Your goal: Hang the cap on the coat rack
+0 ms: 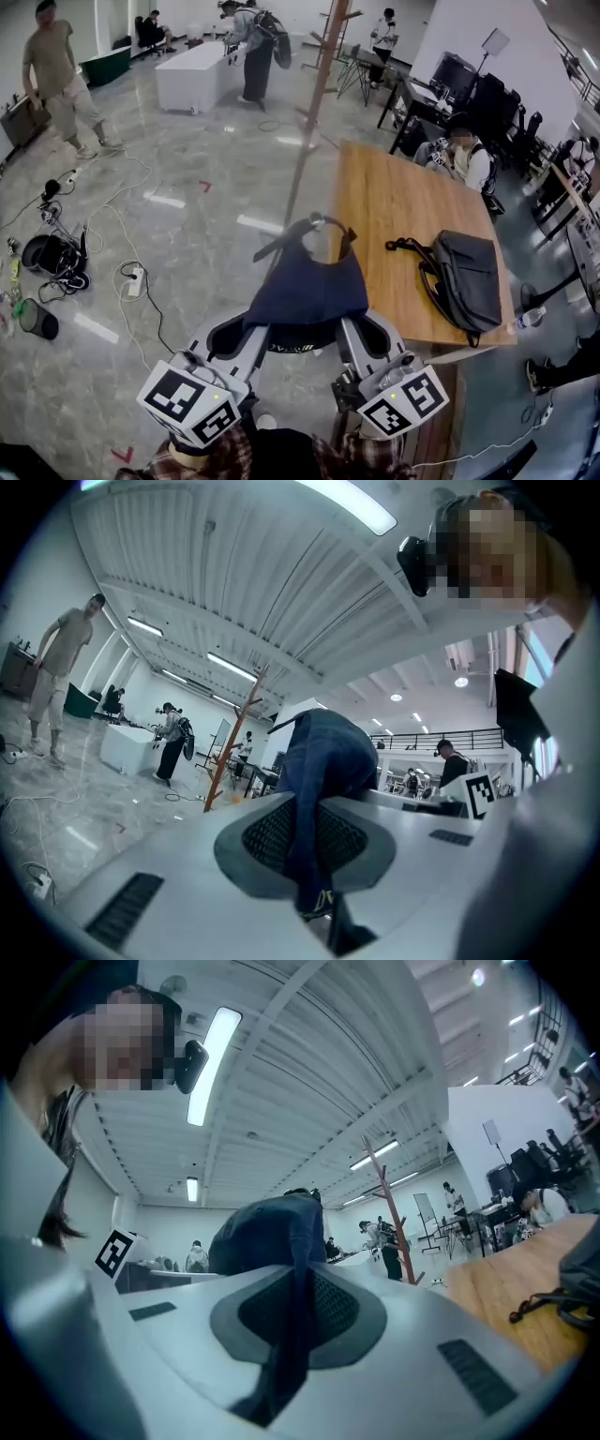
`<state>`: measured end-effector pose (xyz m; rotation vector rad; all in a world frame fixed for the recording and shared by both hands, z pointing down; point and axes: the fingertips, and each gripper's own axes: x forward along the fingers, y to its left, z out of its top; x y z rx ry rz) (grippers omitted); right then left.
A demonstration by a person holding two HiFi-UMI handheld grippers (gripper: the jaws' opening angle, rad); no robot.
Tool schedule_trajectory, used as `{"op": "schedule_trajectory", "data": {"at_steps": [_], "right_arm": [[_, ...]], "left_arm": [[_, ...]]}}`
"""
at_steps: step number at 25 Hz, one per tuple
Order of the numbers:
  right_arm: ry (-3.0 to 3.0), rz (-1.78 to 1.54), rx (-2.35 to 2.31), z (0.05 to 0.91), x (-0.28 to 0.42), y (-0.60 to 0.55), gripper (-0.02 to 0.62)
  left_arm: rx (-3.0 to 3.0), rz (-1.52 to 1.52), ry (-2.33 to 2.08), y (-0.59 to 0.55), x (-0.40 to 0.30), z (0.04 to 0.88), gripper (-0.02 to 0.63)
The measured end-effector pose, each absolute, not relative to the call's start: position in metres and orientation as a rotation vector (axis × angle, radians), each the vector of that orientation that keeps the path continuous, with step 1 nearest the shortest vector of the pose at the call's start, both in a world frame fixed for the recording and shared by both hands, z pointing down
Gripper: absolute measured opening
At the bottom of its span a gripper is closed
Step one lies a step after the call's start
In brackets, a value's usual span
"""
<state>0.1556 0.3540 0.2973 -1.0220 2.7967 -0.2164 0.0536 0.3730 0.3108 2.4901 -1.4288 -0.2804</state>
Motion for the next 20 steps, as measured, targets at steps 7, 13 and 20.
{"op": "schedule_trajectory", "data": {"at_steps": [7,13,20], "right_arm": [[2.774,-0.216,-1.047,0.285,0.087,0.268,0.025],[2.724,-0.203,-1.116,0.285,0.044,0.208,0.025],[2.703,-0.243,-1.194,0.297,0.015,0.158,0.025]], "left_arm": [[2.51,-0.27,-1.398,0.286,-0.015,0.298,0.041],[2.558,-0.254,-1.33,0.221,-0.059,0.297,0.041],[2.56,-0.236,-1.246,0.168,-0.088,0.311,0.041]]}}
